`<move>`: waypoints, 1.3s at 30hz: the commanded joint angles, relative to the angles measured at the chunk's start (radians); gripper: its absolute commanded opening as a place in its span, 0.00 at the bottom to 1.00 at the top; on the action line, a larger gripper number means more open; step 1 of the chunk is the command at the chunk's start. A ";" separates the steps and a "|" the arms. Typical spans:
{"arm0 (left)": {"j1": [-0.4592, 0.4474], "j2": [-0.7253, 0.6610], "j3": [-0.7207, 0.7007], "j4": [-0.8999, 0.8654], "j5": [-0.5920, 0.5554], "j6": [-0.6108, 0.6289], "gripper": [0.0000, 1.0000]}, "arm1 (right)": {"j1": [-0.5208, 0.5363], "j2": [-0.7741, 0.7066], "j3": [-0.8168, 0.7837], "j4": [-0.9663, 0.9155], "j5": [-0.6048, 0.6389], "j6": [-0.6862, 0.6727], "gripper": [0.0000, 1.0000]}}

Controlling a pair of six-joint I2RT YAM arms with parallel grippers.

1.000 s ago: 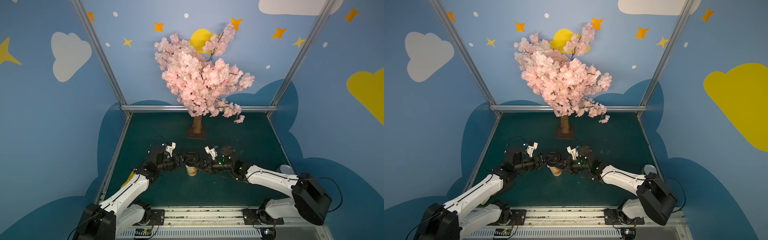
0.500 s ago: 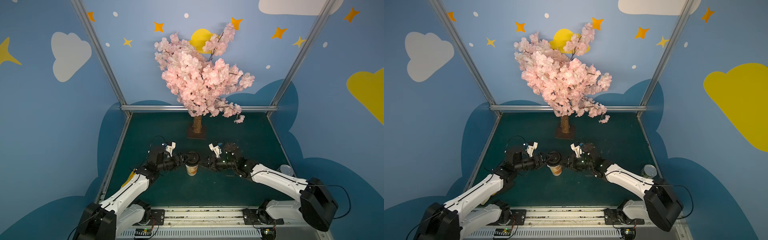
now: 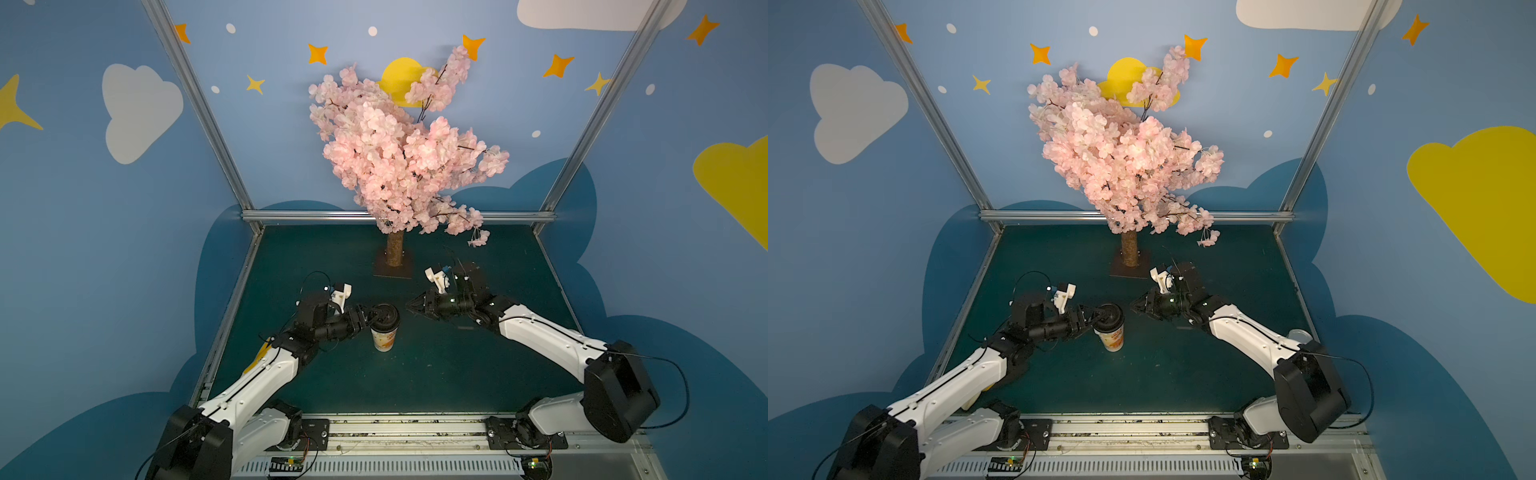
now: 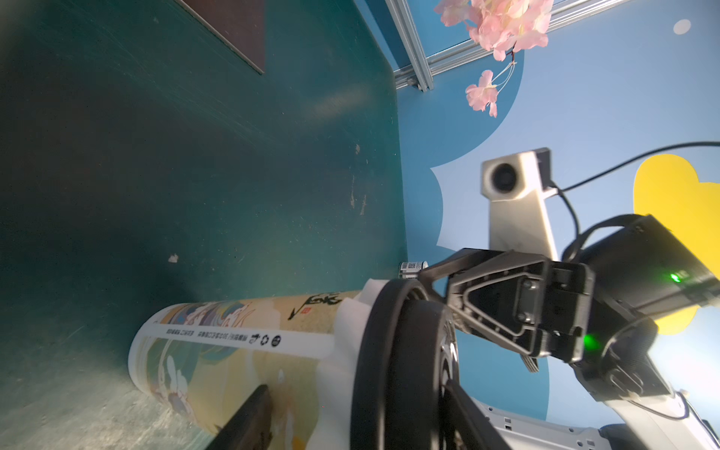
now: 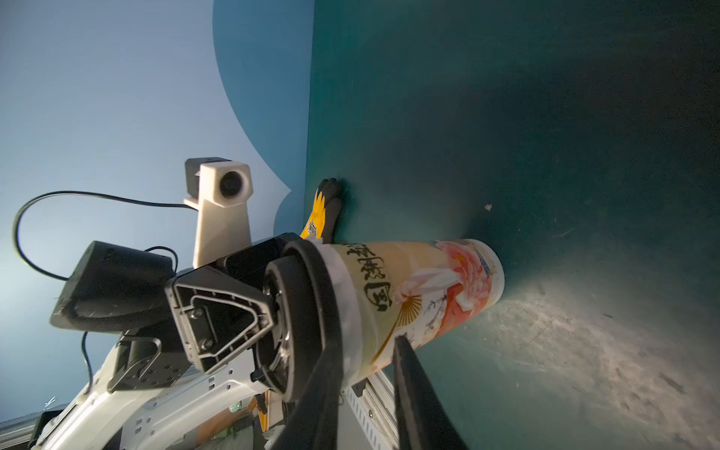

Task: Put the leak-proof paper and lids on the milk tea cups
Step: Secure the cup lid on the cup.

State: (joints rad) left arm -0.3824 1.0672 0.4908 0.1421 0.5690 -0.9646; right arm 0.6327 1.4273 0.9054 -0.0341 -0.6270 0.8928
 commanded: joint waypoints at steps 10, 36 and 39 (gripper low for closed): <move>-0.010 0.062 -0.069 -0.242 -0.057 0.032 0.65 | 0.031 0.070 0.039 0.112 -0.094 0.054 0.35; -0.016 0.059 -0.088 -0.225 -0.059 0.019 0.64 | 0.115 0.260 0.028 -0.098 -0.025 -0.061 0.26; -0.016 0.044 -0.068 -0.246 -0.065 0.024 0.66 | 0.113 0.226 0.073 -0.120 -0.025 -0.078 0.27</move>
State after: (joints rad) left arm -0.3817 1.0637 0.4793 0.1654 0.5674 -0.9710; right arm 0.6937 1.6104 0.9989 0.1028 -0.6804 0.8612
